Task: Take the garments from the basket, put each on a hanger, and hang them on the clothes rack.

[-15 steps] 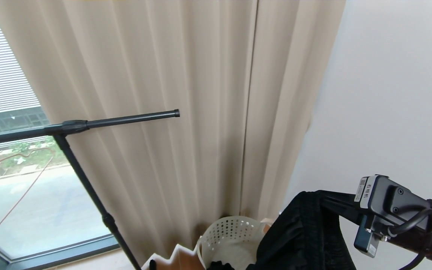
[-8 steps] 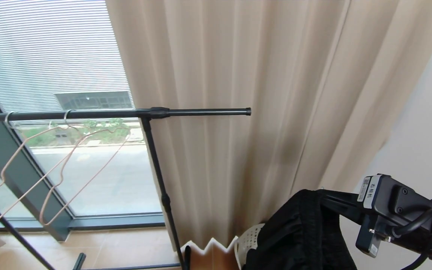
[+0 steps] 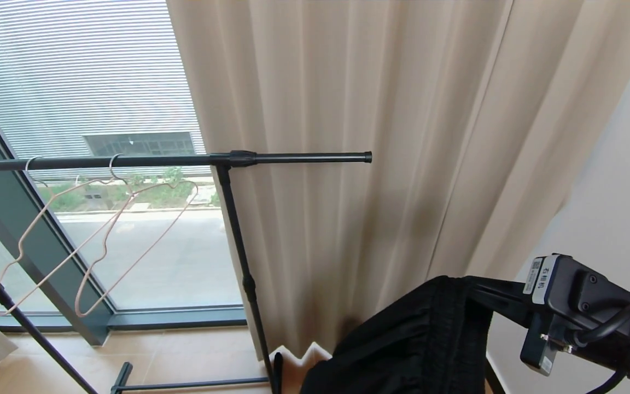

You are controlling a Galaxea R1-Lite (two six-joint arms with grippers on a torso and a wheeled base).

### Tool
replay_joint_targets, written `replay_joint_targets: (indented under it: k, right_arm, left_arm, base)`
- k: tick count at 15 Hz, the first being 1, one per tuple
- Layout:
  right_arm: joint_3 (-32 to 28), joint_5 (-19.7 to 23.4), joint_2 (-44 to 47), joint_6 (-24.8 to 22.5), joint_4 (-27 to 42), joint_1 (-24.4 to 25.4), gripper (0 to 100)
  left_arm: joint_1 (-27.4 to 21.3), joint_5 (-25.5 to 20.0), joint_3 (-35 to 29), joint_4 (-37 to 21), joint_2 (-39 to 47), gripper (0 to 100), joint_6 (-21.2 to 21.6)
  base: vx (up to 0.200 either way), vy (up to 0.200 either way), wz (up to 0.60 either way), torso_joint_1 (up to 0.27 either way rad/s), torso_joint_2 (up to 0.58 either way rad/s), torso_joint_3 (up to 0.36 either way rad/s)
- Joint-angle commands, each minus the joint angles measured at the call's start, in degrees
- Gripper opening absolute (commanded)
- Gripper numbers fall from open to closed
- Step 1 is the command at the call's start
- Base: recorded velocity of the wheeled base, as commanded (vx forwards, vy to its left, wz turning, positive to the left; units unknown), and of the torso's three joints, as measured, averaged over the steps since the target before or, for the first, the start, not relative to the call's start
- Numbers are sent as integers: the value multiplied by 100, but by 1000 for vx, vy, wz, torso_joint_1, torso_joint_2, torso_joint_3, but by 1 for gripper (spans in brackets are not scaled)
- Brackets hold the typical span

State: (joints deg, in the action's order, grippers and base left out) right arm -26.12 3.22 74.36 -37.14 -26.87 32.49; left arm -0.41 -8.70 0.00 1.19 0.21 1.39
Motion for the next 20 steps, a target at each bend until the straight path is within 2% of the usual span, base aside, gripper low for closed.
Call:
replay_joint_targets:
  k: [1,20]
  right_arm:
    - [2,3,-1,-3,-3,3,0]
    - [20,3,-27,-3,6,3,0]
  left_arm:
    - [-2,0,0,4,-3,100,2]
    - [-2,-8,0,4,-3,100,2]
  base:
    - [0,200,0,2,7,2]
    - [0,200,0,2,2,2]
